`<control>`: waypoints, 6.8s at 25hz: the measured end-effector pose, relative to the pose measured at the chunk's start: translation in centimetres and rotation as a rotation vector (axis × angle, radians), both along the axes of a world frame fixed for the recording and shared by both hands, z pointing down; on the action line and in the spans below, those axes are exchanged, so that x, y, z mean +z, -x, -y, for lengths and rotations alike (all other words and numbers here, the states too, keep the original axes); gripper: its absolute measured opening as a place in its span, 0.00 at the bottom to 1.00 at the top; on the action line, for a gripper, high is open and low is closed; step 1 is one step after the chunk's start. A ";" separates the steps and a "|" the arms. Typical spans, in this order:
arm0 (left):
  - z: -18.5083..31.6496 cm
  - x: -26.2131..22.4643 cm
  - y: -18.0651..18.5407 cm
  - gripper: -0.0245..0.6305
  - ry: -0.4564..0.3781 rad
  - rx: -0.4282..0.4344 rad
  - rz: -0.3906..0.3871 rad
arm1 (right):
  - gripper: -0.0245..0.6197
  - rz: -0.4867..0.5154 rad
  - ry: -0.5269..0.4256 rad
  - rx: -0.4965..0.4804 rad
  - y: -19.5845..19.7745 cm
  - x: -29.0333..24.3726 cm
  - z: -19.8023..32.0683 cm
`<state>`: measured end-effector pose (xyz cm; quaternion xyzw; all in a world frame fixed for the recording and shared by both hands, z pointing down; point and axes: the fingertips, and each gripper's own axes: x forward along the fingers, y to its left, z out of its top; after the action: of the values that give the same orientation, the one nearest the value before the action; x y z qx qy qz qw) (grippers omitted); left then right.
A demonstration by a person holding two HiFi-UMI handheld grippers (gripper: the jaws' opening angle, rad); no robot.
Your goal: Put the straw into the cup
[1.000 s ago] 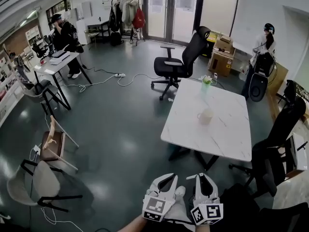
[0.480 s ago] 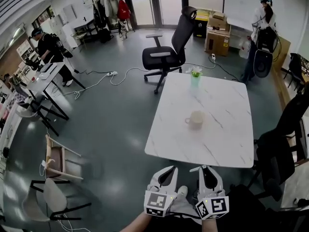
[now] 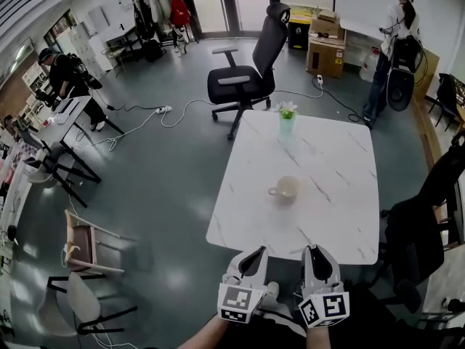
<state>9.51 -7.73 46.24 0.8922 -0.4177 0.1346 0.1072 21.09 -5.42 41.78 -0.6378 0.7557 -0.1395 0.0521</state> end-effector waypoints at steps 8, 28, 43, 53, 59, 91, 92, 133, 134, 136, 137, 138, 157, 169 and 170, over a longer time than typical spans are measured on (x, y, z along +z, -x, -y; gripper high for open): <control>2.8 1.7 -1.0 0.04 0.047 0.019 0.001 | 0.11 -0.002 0.045 0.001 -0.3 1.5 2.8; 7.9 5.3 -0.6 0.04 0.140 0.027 -0.033 | 0.11 -0.081 0.076 -0.030 0.3 1.8 12.1; 11.0 7.4 -0.5 0.04 0.206 0.017 -0.037 | 0.11 -0.096 0.098 -0.006 -1.0 3.2 18.6; 11.9 8.9 0.2 0.04 0.250 0.002 -0.027 | 0.11 -0.096 0.116 0.012 -1.6 5.3 22.2; 12.1 9.3 0.2 0.04 0.263 0.008 -0.023 | 0.11 -0.106 0.155 0.043 -2.5 7.9 23.4; 13.7 11.3 0.6 0.04 0.303 0.020 -0.002 | 0.12 -0.115 0.275 0.085 -3.3 14.9 26.1; 13.6 11.2 0.6 0.04 0.303 0.021 -0.002 | 0.12 -0.113 0.275 0.086 -3.3 14.9 26.1; 14.3 3.1 -2.5 0.04 0.096 0.068 -0.040 | 0.04 -0.068 0.128 0.040 -1.8 5.9 17.7; 14.3 2.7 -2.5 0.04 0.086 0.069 -0.041 | 0.04 -0.065 0.123 0.039 -1.7 5.6 17.2; 14.2 2.1 -2.6 0.04 0.067 0.071 -0.040 | 0.04 -0.061 0.113 0.035 -1.5 5.1 16.3; 14.1 1.8 -2.5 0.04 0.059 0.070 -0.041 | 0.04 -0.059 0.109 0.034 -1.4 4.8 15.8; 14.0 1.4 -2.5 0.04 0.051 0.069 -0.041 | 0.04 -0.060 0.108 0.034 -1.3 4.6 15.4; 12.5 -1.8 -1.6 0.04 -0.045 0.049 -0.086 | 0.04 -0.127 0.072 0.027 0.1 1.9 11.4; 12.4 -2.2 -1.4 0.04 -0.063 0.029 -0.082 | 0.04 -0.117 0.064 0.008 0.5 1.8 11.2; 12.3 -2.3 -1.4 0.04 -0.064 0.029 -0.081 | 0.04 -0.117 0.063 0.006 0.5 1.7 11.1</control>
<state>10.90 -20.04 43.97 0.9058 -0.4041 0.0863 0.0936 20.56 -16.51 43.52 -0.6485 0.7507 -0.1253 -0.0118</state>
